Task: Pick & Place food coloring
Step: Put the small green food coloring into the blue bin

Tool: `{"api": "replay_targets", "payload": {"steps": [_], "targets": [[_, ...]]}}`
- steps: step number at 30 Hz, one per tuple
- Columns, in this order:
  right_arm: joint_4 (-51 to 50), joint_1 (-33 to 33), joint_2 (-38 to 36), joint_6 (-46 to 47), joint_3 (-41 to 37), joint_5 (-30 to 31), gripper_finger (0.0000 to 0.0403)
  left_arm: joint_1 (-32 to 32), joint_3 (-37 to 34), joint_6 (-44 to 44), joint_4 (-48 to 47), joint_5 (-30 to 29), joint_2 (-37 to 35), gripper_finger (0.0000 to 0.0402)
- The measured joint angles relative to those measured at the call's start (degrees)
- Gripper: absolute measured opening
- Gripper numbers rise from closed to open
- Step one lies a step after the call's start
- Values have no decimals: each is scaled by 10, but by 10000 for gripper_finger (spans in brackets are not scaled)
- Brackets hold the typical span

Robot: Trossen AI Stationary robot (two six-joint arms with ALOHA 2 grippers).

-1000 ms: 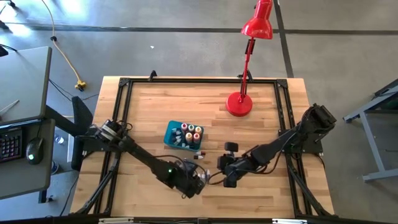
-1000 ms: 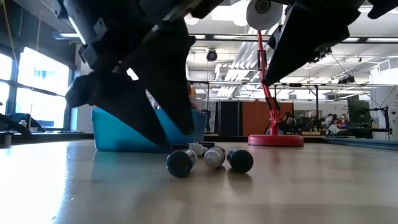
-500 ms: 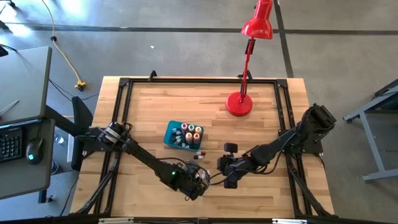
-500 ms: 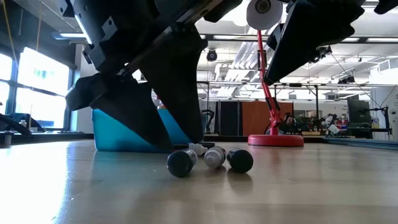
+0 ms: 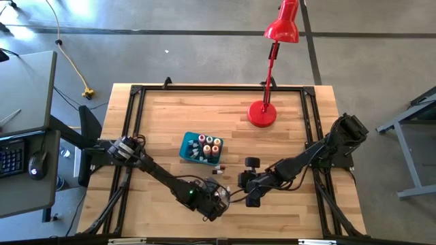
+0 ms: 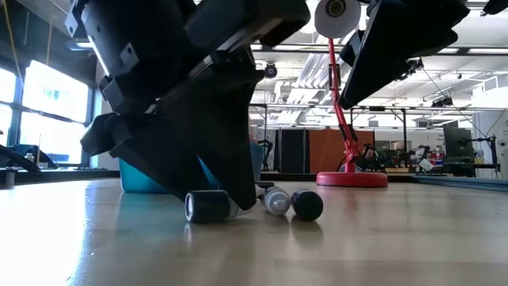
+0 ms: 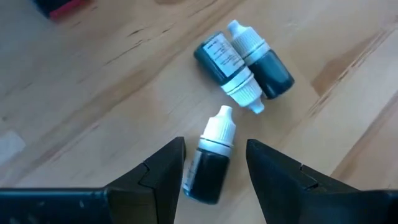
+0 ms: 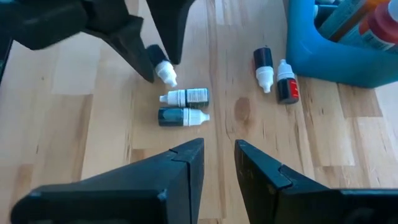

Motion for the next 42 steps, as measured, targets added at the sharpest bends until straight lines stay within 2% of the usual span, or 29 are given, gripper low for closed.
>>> {"api": "replay_targets", "payload": {"steps": [7, 18, 23, 30, 34, 39, 42], "targets": [[0, 0, 0, 0, 0, 0, 83, -1, 0, 91, -7, 2, 2, 161], [0, 0, 0, 0, 0, -2, 83, 1, -3, 147, -42, 7, -18, 56], [-2, 0, 0, 1, 0, -2, 83, 0, -2, 168, -166, -41, -102, 55], [-4, 0, 0, 3, 0, -12, 82, 14, -3, 118, -445, -186, -215, 68], [-4, 0, 0, 2, 0, -10, 82, 45, -3, 113, -514, -224, -234, 69], [2, 0, 0, 0, 0, -10, 82, 103, -22, 152, -476, -223, -232, 70], [2, 0, 0, 0, 0, -12, 82, 140, -61, 199, -408, -174, -221, 70]]}}
